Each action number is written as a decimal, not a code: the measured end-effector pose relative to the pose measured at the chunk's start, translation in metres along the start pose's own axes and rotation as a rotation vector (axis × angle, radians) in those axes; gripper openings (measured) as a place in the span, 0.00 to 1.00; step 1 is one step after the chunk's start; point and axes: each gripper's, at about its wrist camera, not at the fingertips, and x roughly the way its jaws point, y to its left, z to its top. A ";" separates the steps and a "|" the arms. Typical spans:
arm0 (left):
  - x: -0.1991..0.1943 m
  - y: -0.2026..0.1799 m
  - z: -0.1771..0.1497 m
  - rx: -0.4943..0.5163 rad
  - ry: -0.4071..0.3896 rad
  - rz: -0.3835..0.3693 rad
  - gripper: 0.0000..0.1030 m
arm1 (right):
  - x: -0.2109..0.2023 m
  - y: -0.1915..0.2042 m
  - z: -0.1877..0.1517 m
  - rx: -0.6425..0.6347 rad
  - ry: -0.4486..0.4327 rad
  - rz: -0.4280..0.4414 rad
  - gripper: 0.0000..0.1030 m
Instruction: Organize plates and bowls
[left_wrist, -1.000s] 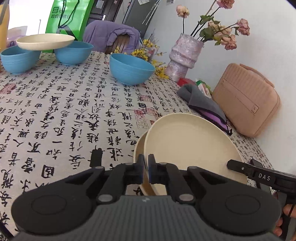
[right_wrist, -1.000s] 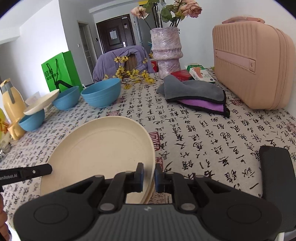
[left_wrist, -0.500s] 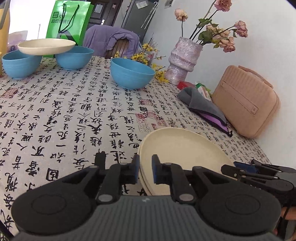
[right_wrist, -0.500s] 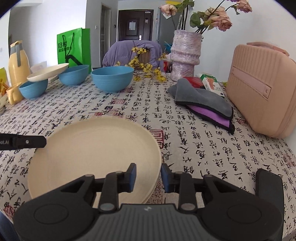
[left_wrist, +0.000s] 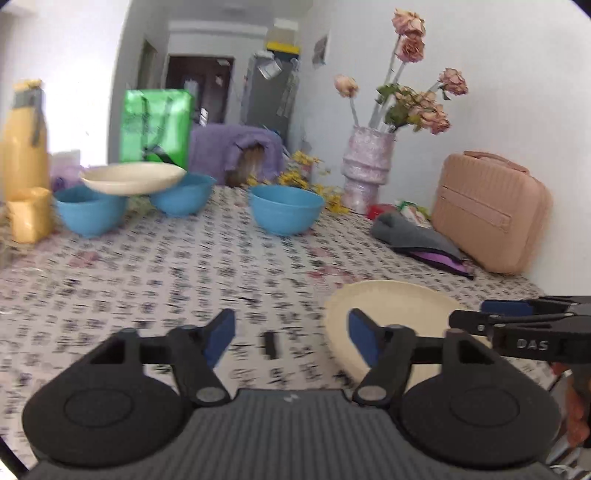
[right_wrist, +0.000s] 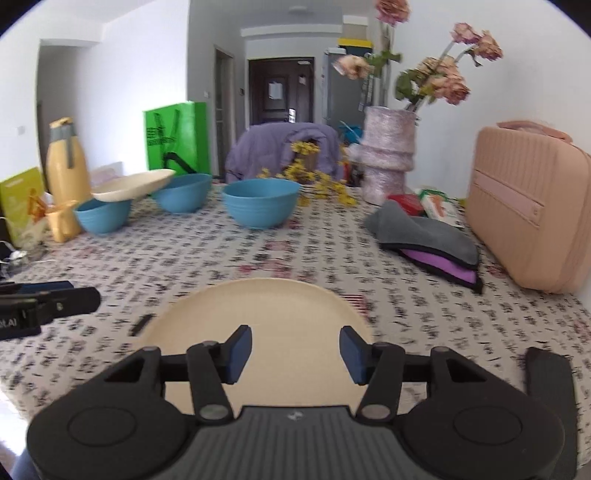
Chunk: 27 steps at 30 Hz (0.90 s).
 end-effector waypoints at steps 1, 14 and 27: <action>-0.008 0.005 -0.004 0.009 -0.017 0.029 0.80 | -0.003 0.008 -0.003 -0.005 -0.012 0.021 0.56; -0.089 0.093 -0.033 -0.039 -0.117 0.251 1.00 | -0.022 0.122 -0.041 -0.054 -0.045 0.215 0.81; -0.067 0.134 -0.014 -0.009 -0.095 0.198 1.00 | -0.002 0.153 -0.017 -0.038 -0.066 0.194 0.82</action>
